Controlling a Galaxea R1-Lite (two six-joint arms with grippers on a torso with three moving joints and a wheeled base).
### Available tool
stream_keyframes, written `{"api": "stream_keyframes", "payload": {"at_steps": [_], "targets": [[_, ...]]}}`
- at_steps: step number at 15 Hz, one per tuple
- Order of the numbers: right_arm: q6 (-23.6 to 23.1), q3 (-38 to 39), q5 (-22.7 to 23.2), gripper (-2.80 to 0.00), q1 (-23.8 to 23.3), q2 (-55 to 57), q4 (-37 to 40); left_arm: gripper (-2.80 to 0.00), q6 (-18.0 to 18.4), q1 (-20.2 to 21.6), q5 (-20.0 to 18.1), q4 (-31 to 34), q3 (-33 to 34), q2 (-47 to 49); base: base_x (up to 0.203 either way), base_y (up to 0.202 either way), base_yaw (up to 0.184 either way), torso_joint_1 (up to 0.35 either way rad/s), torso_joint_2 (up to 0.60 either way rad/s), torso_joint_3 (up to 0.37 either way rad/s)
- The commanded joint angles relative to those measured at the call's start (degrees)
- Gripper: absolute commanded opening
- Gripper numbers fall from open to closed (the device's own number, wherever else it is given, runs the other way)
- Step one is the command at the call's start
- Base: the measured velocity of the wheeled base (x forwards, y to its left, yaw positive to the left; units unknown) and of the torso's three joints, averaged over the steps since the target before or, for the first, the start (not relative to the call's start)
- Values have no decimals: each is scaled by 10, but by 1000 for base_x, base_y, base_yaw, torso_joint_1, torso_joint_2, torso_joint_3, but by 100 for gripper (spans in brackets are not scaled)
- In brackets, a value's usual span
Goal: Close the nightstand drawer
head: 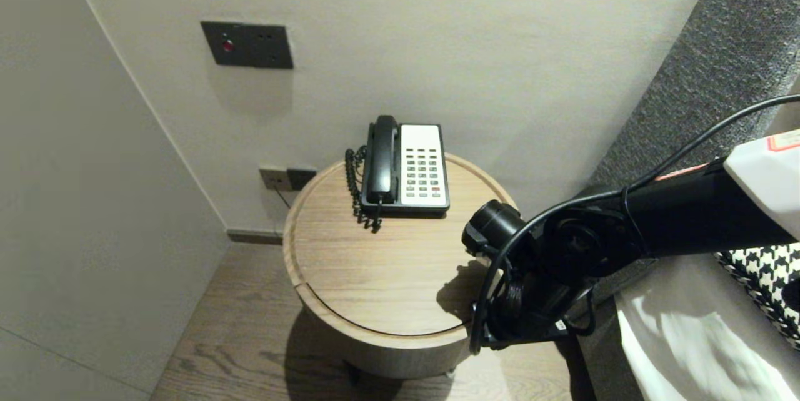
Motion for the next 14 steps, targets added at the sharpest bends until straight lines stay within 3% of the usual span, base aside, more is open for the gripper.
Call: {"api": "stream_keyframes", "payload": {"at_steps": [1, 14], "targets": [[2, 1, 0, -280, 2, -3, 16, -280, 0, 0, 0, 0, 0, 0, 0, 0, 0, 0, 0, 0], [8, 115, 2, -280, 10, -84, 18, -280, 1, 0, 0, 0, 0, 0, 0, 0, 0, 0, 0, 0]]}}
